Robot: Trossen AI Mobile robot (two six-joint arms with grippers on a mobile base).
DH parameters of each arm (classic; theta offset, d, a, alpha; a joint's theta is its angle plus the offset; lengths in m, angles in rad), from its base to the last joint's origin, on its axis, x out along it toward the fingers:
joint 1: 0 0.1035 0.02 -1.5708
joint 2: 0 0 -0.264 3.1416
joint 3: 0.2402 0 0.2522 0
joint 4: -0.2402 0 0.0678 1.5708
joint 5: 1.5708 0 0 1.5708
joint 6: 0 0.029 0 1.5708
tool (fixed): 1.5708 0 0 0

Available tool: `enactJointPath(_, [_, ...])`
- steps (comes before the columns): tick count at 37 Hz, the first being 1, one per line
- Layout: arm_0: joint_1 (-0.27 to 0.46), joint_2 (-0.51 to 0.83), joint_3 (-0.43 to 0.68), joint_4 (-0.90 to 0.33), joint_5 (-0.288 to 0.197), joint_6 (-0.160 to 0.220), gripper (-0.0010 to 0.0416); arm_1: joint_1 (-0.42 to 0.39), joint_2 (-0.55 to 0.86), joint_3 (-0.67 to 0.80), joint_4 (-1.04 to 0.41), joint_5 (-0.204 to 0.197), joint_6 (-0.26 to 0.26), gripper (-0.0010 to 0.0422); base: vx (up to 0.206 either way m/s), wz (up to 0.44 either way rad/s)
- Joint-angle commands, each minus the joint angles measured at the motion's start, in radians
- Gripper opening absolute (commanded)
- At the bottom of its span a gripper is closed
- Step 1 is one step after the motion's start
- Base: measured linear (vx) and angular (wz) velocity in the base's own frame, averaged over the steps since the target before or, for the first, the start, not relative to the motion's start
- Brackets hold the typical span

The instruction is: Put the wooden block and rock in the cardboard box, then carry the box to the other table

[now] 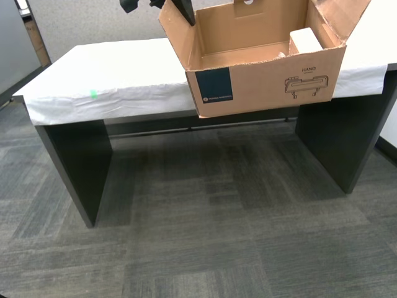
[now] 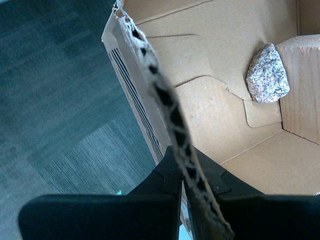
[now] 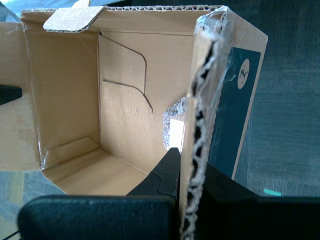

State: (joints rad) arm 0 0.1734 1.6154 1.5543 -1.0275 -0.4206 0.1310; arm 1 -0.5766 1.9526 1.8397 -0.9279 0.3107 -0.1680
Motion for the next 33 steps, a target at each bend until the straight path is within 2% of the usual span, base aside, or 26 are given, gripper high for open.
enactJointPath(1, [0.005, -0.001, 0.002, 0.013, -0.035, -0.006, -0.0001, -0.002, -0.006, 0.002, 0.014, 0.037, 0.019, -0.0001, 0.091, -0.016])
enactJointPath(8, [0.006, -0.001, 0.002, 0.007, -0.035, -0.004, -0.0001, -0.001, -0.012, 0.002, 0.015, 0.037, 0.064, -0.0001, 0.094, -0.014])
enactJointPath(17, [0.008, -0.001, 0.002, 0.008, -0.035, -0.003, -0.0001, 0.000, -0.013, 0.002, 0.017, 0.037, 0.083, -0.0001, 0.107, -0.004])
enactJointPath(33, [0.011, -0.001, 0.002, 0.053, -0.035, 0.000, -0.0001, 0.000, -0.016, 0.002, 0.057, 0.037, 0.050, -0.0001, 0.124, 0.005])
